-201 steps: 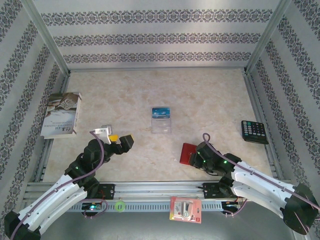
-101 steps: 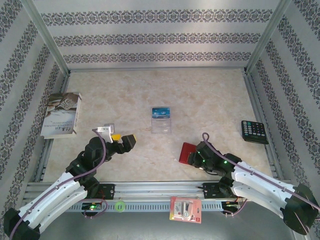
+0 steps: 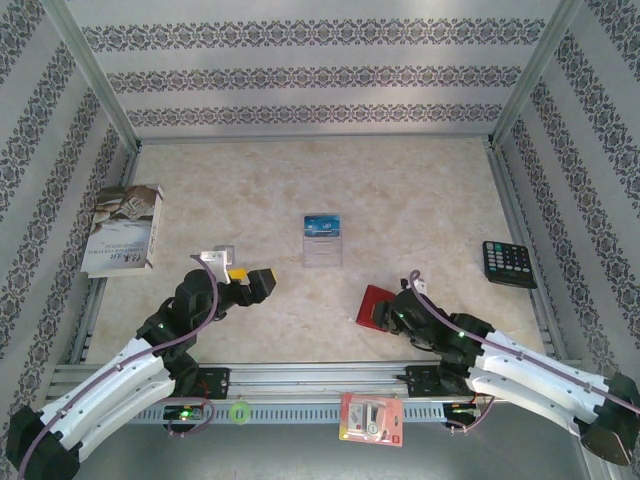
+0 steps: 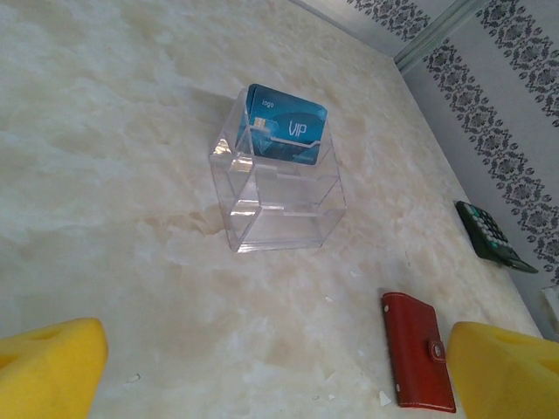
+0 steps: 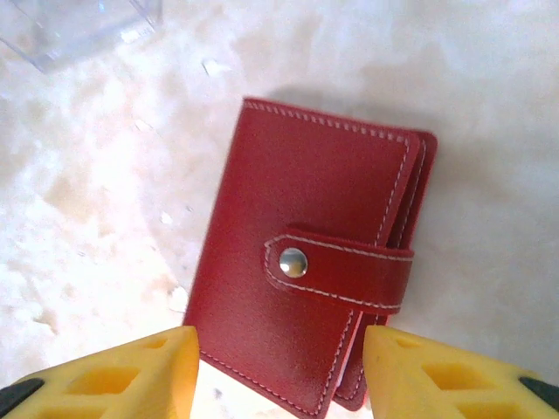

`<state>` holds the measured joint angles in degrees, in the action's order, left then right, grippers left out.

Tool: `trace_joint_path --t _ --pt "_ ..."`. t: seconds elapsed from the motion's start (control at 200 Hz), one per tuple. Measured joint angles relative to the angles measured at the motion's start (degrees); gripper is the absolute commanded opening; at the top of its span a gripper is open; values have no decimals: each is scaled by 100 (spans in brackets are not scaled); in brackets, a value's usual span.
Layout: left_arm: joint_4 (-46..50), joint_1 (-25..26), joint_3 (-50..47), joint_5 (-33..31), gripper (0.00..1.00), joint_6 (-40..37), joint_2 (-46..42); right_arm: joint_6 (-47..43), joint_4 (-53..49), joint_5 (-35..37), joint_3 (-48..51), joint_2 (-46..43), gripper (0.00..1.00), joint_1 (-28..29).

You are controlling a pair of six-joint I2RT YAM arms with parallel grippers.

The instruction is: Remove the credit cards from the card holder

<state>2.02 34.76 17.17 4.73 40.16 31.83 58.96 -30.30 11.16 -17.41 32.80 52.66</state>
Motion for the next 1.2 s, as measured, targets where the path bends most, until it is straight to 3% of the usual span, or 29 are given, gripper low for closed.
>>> trace_joint_path --t 0.19,0.625,0.944,1.034,1.199 --pt "-2 0 0 -72 99 81 -249 -42 -179 190 87 -446 54 2" --pt "-7 0 0 -177 99 107 -393 -131 -264 212 304 -396 55 11" --pt "-7 0 0 -83 99 101 -437 -361 -293 378 -74 -46 64 2" --pt "-2 0 -2 -15 99 76 -437 -479 -293 350 -310 17 65 -225" --pt "7 0 -2 175 99 72 -437 -758 -212 -173 -514 302 65 -1368"
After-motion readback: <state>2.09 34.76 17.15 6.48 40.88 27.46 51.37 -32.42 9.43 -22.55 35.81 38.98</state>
